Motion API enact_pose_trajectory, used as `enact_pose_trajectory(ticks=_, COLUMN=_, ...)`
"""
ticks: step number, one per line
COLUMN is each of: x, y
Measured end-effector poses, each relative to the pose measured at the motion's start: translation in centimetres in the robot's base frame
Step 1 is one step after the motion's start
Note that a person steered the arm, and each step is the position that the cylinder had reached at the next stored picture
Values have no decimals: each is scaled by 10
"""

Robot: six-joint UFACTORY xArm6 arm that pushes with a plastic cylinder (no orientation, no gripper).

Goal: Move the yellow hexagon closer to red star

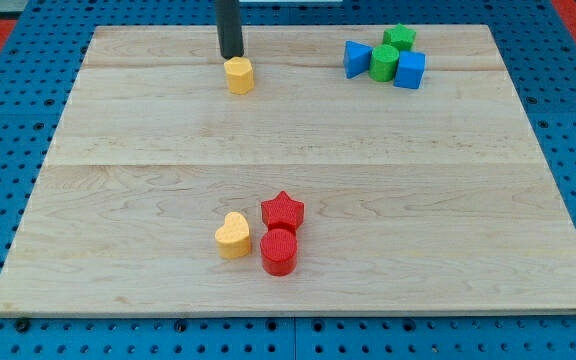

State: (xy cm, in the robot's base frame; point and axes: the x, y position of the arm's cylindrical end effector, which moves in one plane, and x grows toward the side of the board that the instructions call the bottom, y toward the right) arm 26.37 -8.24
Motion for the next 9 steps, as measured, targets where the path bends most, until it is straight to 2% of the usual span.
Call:
enact_pose_trajectory(ticks=1, x=72, y=39)
enact_pose_trajectory(ticks=2, x=132, y=50)
enact_pose_trajectory(ticks=3, x=168, y=50)
enact_pose_trajectory(ticks=9, x=215, y=30)
